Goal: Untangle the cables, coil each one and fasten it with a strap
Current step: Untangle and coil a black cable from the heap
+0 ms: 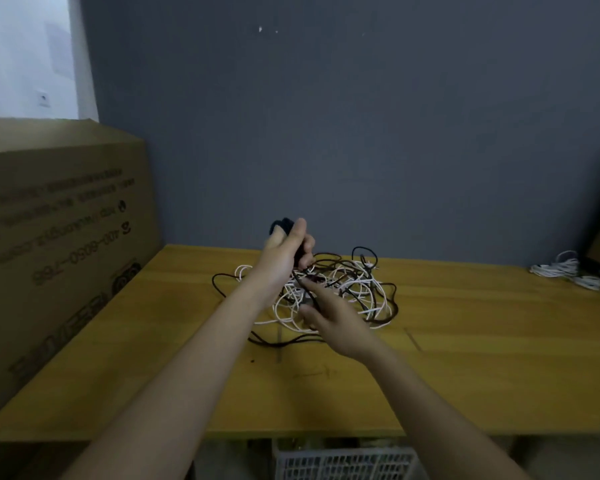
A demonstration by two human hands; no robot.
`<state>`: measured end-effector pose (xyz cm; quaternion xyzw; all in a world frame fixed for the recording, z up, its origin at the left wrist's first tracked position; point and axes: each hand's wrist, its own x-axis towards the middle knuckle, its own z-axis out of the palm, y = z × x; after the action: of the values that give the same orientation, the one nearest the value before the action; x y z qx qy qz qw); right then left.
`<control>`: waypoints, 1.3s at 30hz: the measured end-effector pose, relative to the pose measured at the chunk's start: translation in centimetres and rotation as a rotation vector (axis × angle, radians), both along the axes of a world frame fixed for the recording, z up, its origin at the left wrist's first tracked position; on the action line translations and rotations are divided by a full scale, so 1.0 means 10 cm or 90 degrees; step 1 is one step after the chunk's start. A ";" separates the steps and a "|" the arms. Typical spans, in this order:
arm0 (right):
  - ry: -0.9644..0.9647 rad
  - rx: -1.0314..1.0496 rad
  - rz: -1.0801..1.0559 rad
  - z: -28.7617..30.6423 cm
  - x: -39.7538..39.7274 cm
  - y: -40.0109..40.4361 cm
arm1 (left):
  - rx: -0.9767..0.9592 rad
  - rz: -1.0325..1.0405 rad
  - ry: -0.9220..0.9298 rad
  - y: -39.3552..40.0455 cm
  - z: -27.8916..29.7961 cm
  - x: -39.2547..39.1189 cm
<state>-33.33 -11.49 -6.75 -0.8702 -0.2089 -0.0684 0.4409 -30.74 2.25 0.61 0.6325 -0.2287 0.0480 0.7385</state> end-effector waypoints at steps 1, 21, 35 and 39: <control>0.032 0.056 0.011 -0.05 -0.06 0.03 | 0.034 0.042 -0.010 0.00 -0.03 0.01; -0.237 -0.246 -0.108 -0.29 0.13 -0.23 | 0.567 -0.065 -0.079 0.43 -0.38 -0.06; -0.135 -0.123 -0.344 0.81 0.90 -0.32 | 0.129 -0.007 -0.015 0.55 0.42 0.03; -0.302 0.346 -0.317 1.84 0.91 -0.16 | 0.165 0.064 -0.042 0.50 0.72 0.18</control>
<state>-24.27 -13.13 11.63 -0.7066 -0.0630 -0.4229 0.5638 -28.98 7.21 7.83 0.7314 -0.2248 0.0756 0.6394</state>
